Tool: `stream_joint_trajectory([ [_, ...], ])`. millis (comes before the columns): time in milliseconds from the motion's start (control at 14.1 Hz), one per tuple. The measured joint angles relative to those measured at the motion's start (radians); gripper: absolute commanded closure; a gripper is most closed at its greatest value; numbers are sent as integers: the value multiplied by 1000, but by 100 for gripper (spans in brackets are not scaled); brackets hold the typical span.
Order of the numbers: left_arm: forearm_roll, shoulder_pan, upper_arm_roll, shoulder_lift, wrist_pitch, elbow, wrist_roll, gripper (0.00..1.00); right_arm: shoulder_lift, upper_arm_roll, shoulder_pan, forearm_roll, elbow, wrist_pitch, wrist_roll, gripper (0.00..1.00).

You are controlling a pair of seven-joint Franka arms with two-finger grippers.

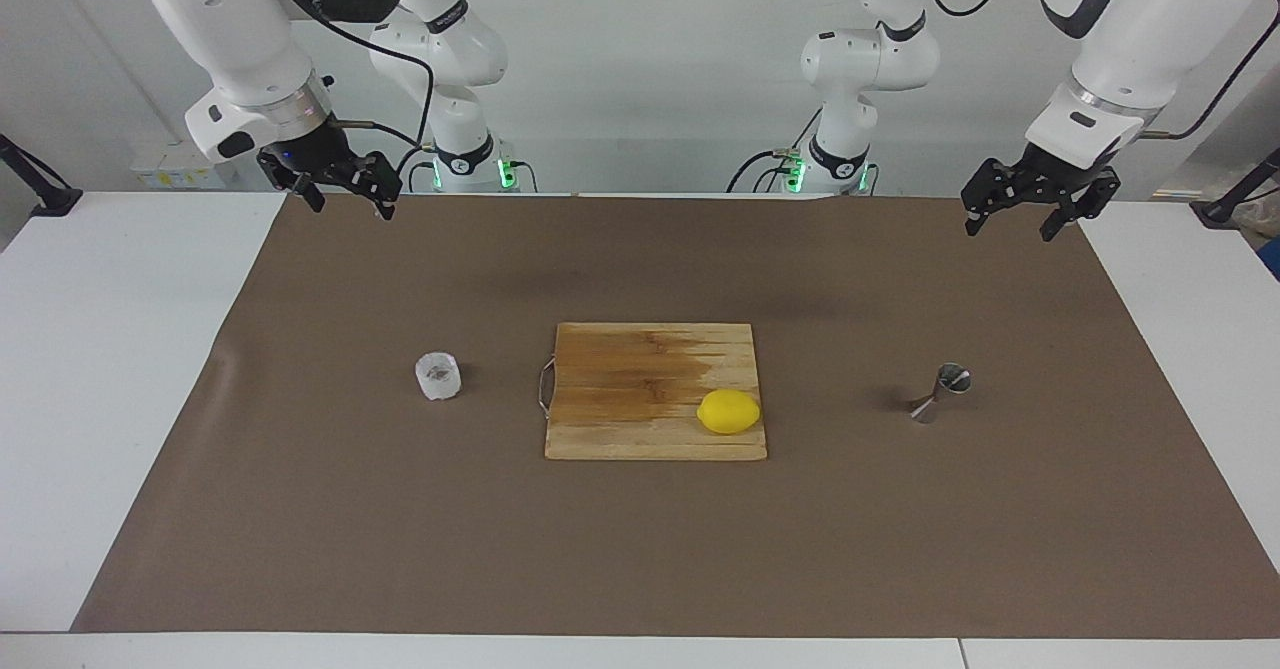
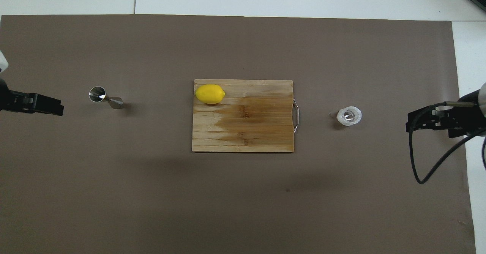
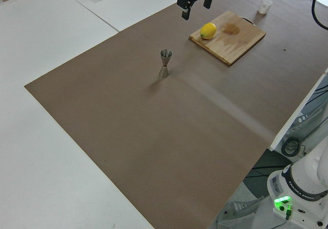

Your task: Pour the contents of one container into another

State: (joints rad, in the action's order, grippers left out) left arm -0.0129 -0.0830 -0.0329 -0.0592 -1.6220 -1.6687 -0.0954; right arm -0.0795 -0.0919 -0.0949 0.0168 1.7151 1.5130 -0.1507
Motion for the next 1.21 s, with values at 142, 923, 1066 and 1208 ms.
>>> stream_joint_trajectory([
  [142,0,0,-1,0,-1,0,25,0,0,0,0,0,0,0,0,0],
  [923,-163,99,-6,211,-13,107,564,0,0,0,0,0,0,0,0,0],
  [1066,-263,142,-7,291,-26,173,711,0,0,0,0,0,0,0,0,0],
  [1208,-343,185,-8,342,-50,202,852,0,0,0,0,0,0,0,0,0],
])
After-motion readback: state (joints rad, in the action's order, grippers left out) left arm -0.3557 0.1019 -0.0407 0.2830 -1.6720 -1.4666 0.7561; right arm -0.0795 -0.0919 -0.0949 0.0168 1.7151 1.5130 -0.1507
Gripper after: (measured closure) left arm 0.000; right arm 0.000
